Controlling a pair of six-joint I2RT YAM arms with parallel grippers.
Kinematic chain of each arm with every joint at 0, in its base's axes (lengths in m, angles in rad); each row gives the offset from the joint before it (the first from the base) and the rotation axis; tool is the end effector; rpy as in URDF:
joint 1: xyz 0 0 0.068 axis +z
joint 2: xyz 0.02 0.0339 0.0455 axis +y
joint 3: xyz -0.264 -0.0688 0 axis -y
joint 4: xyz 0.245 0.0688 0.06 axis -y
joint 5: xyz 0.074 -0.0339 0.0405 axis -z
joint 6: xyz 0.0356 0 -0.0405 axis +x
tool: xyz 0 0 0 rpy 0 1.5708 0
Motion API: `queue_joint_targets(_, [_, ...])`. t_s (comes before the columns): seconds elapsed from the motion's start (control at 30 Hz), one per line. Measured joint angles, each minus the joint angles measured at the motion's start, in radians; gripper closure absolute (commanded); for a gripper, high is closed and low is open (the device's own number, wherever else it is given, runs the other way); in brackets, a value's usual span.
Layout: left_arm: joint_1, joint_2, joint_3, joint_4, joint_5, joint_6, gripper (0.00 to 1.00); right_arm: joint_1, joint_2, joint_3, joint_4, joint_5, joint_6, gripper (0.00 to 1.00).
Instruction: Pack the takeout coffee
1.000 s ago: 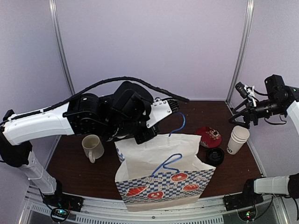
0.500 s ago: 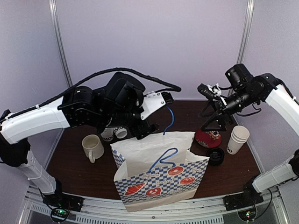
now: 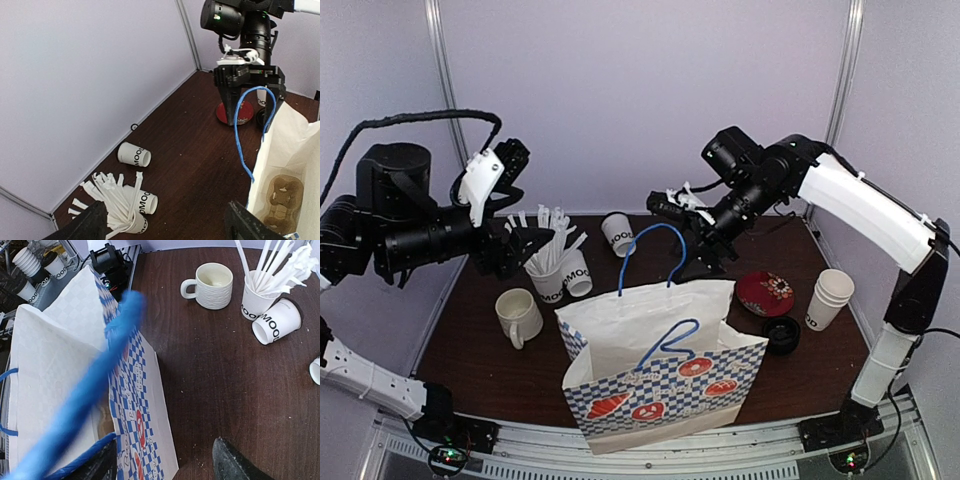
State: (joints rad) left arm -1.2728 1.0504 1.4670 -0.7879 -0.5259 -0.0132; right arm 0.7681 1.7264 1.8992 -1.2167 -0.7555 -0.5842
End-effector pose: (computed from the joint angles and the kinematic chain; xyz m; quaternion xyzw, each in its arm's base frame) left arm 0.0717 -0.1727 0.4585 0.3509 0.7306 -0.1551 0.5648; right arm 0.2292 0.2553 0.3892 -0.6365 0.6399 0.3768 0.2083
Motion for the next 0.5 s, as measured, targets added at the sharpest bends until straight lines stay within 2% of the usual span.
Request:
queue_joint_targets(0.1, [0.000, -0.063, -0.051, -0.002, -0.063, -0.024, 0.16, 0.022, 0.051, 0.050, -0.030, 0.005, -0.021, 0.58])
queue_joint_targets(0.17, [0.000, -0.086, -0.070, -0.003, -0.096, -0.033, 0.16, 0.034, 0.068, 0.063, -0.053, 0.011, -0.034, 0.67])
queue_joint_targets(0.27, [0.000, -0.103, -0.093, -0.004, -0.147, -0.041, 0.15, 0.039, 0.078, 0.071, -0.087, 0.016, -0.035, 0.86])
queue_joint_targets(0.37, [0.000, -0.100, -0.109, -0.005, -0.179, -0.041, 0.15, 0.040, 0.080, 0.078, -0.106, 0.020, -0.039, 1.00])
queue_joint_targets(0.5, [0.000, -0.076, -0.132, -0.002, -0.225, -0.041, 0.12, 0.036, 0.080, 0.079, -0.120, 0.031, -0.033, 1.00])
